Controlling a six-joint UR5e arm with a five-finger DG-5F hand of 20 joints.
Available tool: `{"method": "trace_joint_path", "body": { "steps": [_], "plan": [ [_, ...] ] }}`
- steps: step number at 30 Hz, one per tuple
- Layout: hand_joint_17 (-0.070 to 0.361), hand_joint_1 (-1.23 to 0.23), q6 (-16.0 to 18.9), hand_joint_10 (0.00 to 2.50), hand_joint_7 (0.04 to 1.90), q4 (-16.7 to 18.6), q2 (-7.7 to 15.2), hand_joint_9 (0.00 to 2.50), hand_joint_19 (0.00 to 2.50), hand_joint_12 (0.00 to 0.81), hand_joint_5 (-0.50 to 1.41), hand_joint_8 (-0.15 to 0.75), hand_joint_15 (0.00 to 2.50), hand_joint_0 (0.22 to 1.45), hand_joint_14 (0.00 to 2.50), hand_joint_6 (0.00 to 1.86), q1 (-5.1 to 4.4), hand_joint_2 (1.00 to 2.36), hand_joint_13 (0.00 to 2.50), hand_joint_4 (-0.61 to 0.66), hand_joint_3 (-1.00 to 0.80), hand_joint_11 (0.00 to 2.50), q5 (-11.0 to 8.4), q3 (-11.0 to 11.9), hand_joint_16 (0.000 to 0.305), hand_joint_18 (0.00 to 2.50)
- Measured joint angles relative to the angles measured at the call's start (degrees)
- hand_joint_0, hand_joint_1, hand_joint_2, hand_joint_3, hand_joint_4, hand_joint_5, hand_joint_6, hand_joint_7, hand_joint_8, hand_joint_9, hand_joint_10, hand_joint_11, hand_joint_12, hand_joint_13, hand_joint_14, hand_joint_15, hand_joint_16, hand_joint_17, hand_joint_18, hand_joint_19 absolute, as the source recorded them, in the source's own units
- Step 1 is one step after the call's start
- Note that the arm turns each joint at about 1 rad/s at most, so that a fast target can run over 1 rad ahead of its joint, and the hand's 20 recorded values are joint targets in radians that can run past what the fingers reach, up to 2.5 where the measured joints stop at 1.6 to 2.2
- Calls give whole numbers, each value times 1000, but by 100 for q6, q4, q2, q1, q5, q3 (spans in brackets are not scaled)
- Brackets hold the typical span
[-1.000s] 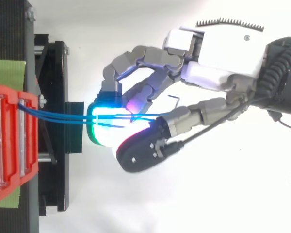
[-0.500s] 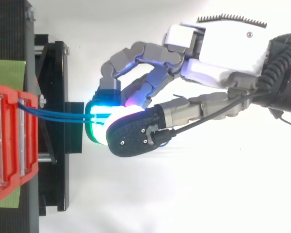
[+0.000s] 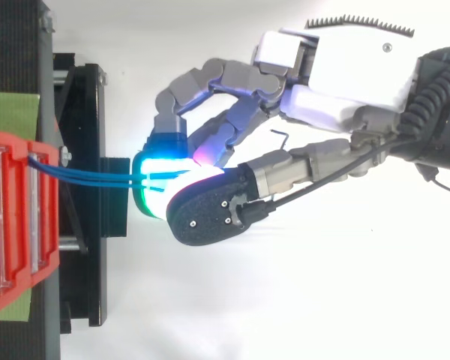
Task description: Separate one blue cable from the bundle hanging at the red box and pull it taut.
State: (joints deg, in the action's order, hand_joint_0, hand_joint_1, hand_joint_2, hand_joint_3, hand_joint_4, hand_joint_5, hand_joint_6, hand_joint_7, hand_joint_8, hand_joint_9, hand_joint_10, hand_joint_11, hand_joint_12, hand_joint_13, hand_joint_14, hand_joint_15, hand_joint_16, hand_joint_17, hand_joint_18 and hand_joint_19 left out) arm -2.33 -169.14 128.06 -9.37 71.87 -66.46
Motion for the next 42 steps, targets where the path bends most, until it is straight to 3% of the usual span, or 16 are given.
{"method": "trace_joint_path", "body": {
  "steps": [14, 17, 20, 26, 35, 42],
  "plan": [
    [68, -918, -106, 21, 966, -23, 0, 1035, 315, 272, -222, 278, 279, 536, 11, 911, 5, 1000, 781, 35, -500, 723, 10, -2, 30, 592],
    [74, -860, -149, 21, 944, -18, 0, 1036, 323, 280, -221, 287, 274, 506, 11, 911, 6, 1000, 787, 47, -500, 713, 11, -3, 33, 605],
    [78, -704, -178, 18, 932, -14, 0, 1051, 326, 288, -217, 300, 279, 495, 13, 908, 6, 1000, 796, 57, -500, 704, 11, -5, 35, 620],
    [71, -528, -201, 22, 1008, -6, 0, 1056, 365, 274, -211, 294, 294, 609, 11, 896, 6, 1000, 784, 30, -500, 717, 11, -6, 32, 592],
    [76, -687, -219, 21, 1093, -8, 2, 1038, 375, 287, -215, 301, 294, 670, 13, 913, 6, 1017, 774, 5, -315, 713, 11, -6, 34, 596],
    [75, -800, -216, 22, 1078, -18, 2, 1039, 374, 282, -222, 285, 299, 772, 13, 932, 6, 1004, 790, -75, -460, 721, 11, -6, 33, 608]
  ]
}}
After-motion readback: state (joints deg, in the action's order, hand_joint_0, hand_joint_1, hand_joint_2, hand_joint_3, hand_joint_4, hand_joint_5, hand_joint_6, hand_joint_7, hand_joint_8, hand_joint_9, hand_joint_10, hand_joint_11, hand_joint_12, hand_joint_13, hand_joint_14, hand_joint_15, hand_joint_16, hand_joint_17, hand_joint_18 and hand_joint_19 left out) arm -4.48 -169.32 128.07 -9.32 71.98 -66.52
